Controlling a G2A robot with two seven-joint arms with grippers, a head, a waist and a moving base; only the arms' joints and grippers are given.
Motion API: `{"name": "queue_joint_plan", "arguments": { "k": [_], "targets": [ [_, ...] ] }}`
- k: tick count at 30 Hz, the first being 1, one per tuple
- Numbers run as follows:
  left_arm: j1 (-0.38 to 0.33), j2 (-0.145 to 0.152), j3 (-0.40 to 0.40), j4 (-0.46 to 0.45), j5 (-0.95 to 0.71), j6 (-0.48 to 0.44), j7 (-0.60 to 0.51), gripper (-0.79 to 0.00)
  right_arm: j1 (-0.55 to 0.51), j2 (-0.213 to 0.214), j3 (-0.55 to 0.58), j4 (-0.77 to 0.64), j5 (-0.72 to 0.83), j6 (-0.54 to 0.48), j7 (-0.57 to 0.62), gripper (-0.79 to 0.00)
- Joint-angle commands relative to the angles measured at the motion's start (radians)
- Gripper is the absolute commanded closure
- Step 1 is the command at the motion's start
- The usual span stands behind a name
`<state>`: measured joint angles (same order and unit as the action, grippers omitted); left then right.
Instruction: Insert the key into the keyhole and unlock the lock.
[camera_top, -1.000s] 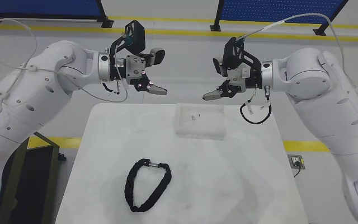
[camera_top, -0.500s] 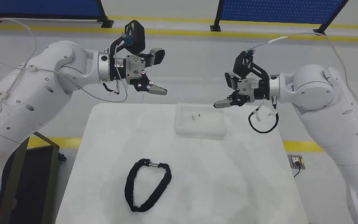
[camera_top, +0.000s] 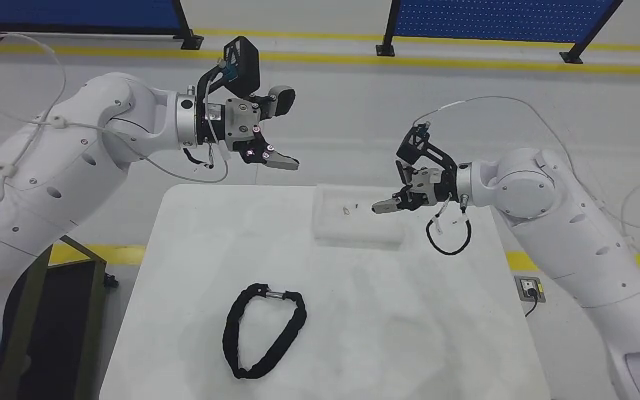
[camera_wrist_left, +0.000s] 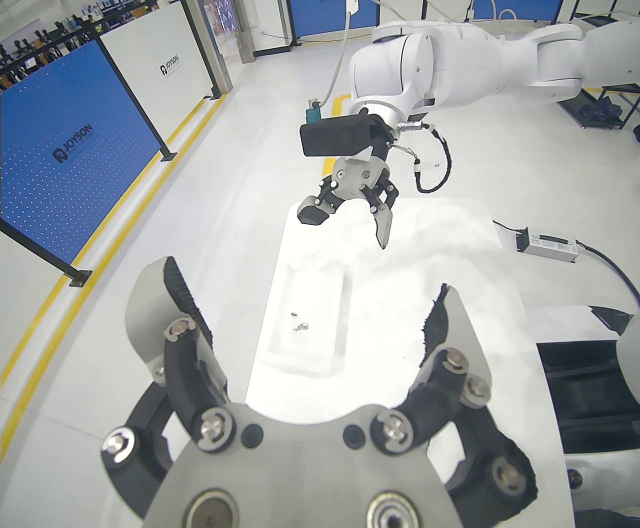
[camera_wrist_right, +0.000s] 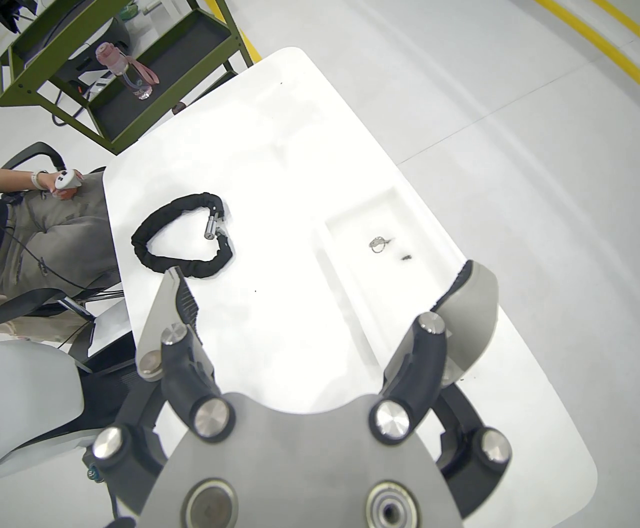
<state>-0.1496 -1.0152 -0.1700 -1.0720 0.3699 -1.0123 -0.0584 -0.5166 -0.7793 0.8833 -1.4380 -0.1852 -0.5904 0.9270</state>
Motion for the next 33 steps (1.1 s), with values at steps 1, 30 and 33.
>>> {"name": "queue_joint_plan", "arguments": {
  "k": [1,30,33],
  "targets": [
    [0.000,0.000,0.000,0.000,0.000,0.000,0.000,-0.785,0.000,0.000,0.000,0.000,0.000,0.000,0.000,-0.785],
    [0.000,0.000,0.000,0.000,0.000,0.000,0.000,-0.785,0.136,-0.217,-0.322,0.341,0.041,0.234,-0.139,-0.785],
    [0.000,0.000,0.000,0.000,0.000,0.000,0.000,-0.785,0.157,-0.255,-0.355,0.382,0.038,0.295,-0.150,-0.785]
  ]
}}
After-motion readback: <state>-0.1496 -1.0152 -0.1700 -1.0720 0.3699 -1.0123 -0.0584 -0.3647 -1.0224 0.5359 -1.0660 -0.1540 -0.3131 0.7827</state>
